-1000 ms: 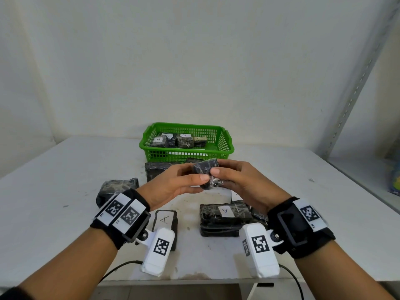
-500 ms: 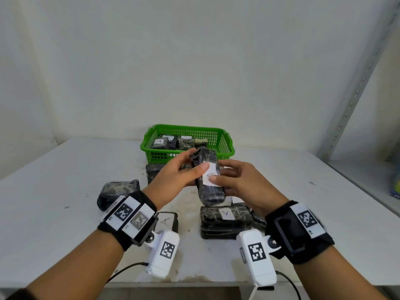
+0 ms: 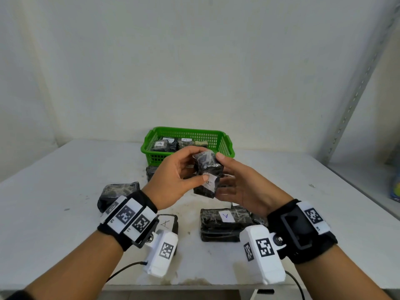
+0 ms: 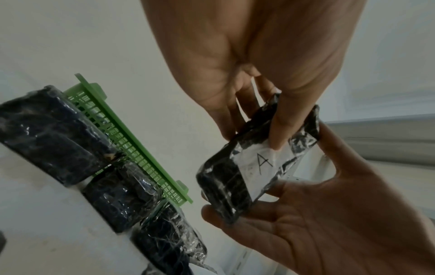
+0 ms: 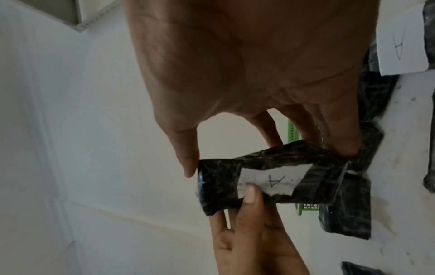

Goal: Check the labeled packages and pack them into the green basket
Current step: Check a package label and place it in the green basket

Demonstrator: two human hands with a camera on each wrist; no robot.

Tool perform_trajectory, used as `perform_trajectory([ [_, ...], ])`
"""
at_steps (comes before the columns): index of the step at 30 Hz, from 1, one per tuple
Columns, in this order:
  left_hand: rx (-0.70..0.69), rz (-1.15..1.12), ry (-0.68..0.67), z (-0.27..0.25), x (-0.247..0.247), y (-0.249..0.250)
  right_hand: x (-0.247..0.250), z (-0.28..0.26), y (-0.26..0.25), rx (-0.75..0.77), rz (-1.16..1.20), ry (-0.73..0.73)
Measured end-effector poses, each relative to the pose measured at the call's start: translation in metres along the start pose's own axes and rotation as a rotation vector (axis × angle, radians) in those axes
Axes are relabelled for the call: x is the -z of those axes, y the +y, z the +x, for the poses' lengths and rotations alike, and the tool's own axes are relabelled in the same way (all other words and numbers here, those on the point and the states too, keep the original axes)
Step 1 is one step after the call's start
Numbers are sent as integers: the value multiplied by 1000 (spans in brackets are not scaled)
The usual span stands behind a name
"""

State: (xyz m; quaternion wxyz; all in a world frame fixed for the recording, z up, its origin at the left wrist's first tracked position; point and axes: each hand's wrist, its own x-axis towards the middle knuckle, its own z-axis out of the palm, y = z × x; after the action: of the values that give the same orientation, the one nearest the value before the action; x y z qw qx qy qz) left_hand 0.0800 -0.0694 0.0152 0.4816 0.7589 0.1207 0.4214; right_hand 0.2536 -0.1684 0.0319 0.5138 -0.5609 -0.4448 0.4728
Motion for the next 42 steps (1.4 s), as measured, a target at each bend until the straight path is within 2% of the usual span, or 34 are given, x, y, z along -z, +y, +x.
perform_trajectory([
  [4, 18, 48, -71, -1, 1, 0, -3, -1, -3, 60, 10, -16],
  [8, 299, 110, -181, 0, 6, -9, -3, 2, -3, 132, -11, 18],
  [11, 440, -92, -272, -5, 2, -10, 0, 5, -1, 144, -24, 38],
  [14, 435, -294, -224, -7, 0, -7, 3, 6, 0, 144, -86, 32],
  [17, 434, -347, -189, -5, -2, -5, 5, 4, 3, 133, -119, 28],
  [24, 401, -289, -140, -6, -7, -6, 4, 4, 10, 43, -116, -42],
  [30, 383, -371, -174, -6, -3, -9, 13, 9, 15, 94, -47, -2],
  [35, 389, -289, -188, -5, -3, -9, 14, 11, 19, 60, -50, -23],
  [42, 416, -386, -216, -7, 1, -6, 13, 13, 20, 62, -16, -9],
])
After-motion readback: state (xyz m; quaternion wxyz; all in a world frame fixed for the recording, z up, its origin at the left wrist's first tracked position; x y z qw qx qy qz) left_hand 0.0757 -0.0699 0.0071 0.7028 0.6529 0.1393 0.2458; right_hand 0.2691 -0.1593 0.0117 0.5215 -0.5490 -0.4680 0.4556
